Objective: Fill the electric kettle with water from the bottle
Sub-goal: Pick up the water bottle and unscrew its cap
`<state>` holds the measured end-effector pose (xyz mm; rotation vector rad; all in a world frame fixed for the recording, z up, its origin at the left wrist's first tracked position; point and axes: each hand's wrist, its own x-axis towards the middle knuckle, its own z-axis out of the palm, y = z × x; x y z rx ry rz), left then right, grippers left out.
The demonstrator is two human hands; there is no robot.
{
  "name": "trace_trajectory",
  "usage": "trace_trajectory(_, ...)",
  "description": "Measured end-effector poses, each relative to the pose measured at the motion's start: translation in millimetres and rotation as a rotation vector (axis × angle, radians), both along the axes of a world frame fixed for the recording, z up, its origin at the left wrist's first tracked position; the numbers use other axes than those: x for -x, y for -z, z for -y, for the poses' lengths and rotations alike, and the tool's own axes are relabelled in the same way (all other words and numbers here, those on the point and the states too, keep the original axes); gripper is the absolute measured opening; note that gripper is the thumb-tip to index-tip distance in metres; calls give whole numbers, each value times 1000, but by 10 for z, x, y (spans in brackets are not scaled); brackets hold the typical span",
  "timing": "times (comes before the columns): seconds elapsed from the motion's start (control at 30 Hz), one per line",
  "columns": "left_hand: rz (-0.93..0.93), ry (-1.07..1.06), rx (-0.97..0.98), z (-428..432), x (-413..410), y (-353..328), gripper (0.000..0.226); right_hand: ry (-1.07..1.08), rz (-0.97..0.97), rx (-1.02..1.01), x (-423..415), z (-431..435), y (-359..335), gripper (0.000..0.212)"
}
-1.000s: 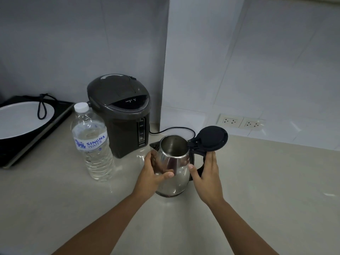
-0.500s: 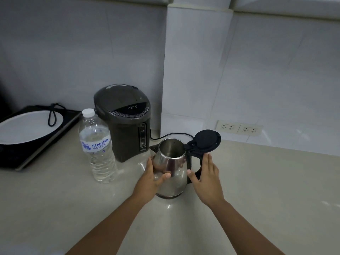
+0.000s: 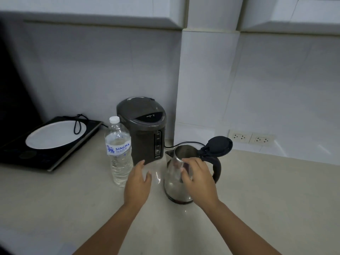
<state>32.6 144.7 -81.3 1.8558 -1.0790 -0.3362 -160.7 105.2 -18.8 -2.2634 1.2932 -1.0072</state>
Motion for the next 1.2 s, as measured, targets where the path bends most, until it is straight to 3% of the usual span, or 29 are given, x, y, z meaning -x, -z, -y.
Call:
trace_trajectory(0.23,49,-178,81,-207,-789,-287,51,-135,-15,7,-832,227,-440,35)
trace_trajectory(0.43,-26,-66,-89,-142,-1376,-406,83,-202,-55,9,-1646,440,-704,37)
trace_trajectory(0.53,-106,52,-92,-27,-1508,-470,70,-250,-1,-8,-1975,485,-855,39)
trace_trajectory(0.67,-179,152,-70,115,-1603,-505,73,-272,7,-10,-2299,535,-1014,42)
trace_trajectory(0.87,-226,223,-115,215,-1715,-445,67,-227,-24,-23,-2474,639,-1037,31)
trace_trajectory(1.0,-276,264,-116,276,-1744,-394,79,-178,84,-151,-2468,687,-998,32)
trace_trajectory(1.2,-140,219,-108,330,-1758,-340,82,-165,108,-260,-2452,701,-1070,33)
